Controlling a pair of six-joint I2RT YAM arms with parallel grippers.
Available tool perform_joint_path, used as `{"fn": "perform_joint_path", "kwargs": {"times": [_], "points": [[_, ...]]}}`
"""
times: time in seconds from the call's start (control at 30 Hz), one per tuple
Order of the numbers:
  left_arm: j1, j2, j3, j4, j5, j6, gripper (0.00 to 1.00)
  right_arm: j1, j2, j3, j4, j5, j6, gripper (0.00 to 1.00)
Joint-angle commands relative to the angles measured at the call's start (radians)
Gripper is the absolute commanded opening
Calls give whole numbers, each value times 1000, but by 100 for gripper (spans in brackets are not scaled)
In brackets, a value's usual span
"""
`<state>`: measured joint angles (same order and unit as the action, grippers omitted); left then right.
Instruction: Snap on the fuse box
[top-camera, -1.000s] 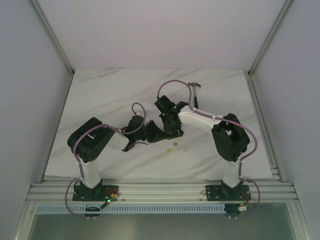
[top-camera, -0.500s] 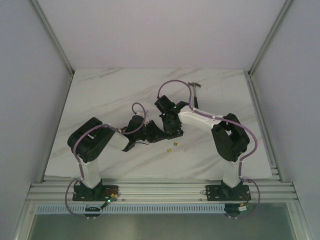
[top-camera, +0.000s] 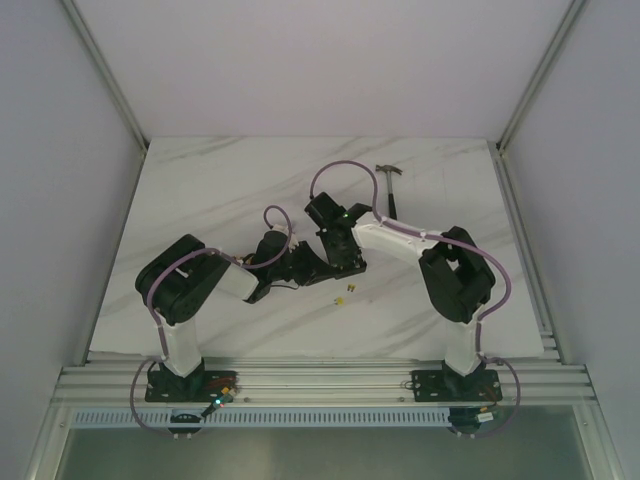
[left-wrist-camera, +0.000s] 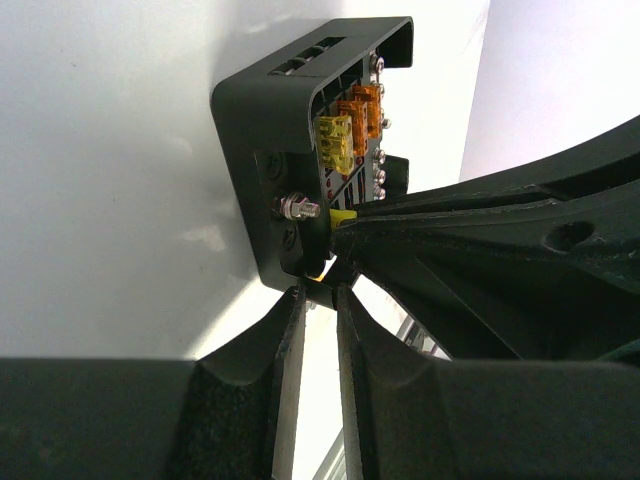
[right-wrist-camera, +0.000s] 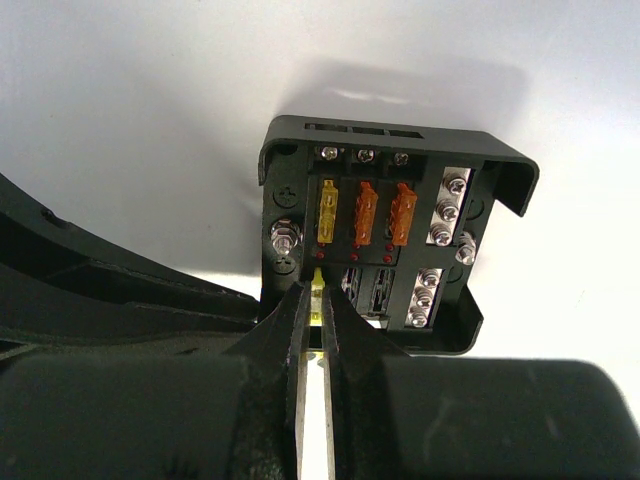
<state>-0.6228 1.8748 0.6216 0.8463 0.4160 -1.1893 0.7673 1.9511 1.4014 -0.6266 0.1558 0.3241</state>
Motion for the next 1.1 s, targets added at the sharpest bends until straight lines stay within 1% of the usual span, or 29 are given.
{"fn": "perform_joint_path", "kwargs": {"times": [0.0,0.1,0.27,0.3,0.43,0.6,0.73,0.83,0.93,1.07], "points": [[6,32,-21,-62,-33,11,27,3,243,-98,4,-3,-4,0],[17,10,-31,-72,-43,18,27,11,190,-54,37,-40,-6,0],[24,-48,-34,-118,-68,47,29,15,118,43,44,-15,-18,1],[25,-63,-35,-130,-75,52,29,15,105,55,41,-14,-20,6],[26,-127,-45,-178,-105,78,35,19,33,72,48,-22,-29,19],[25,-205,-80,-229,-146,97,40,28,-98,21,72,-13,-18,32],[26,-270,-110,-268,-174,112,46,42,-201,-45,74,-12,-15,37],[26,-331,-134,-319,-213,136,52,60,-266,-118,75,-8,3,38],[26,-400,-153,-381,-263,164,60,96,-307,-192,81,-6,17,40],[26,-501,-170,-455,-329,194,74,152,-310,-254,89,7,42,43]]}}
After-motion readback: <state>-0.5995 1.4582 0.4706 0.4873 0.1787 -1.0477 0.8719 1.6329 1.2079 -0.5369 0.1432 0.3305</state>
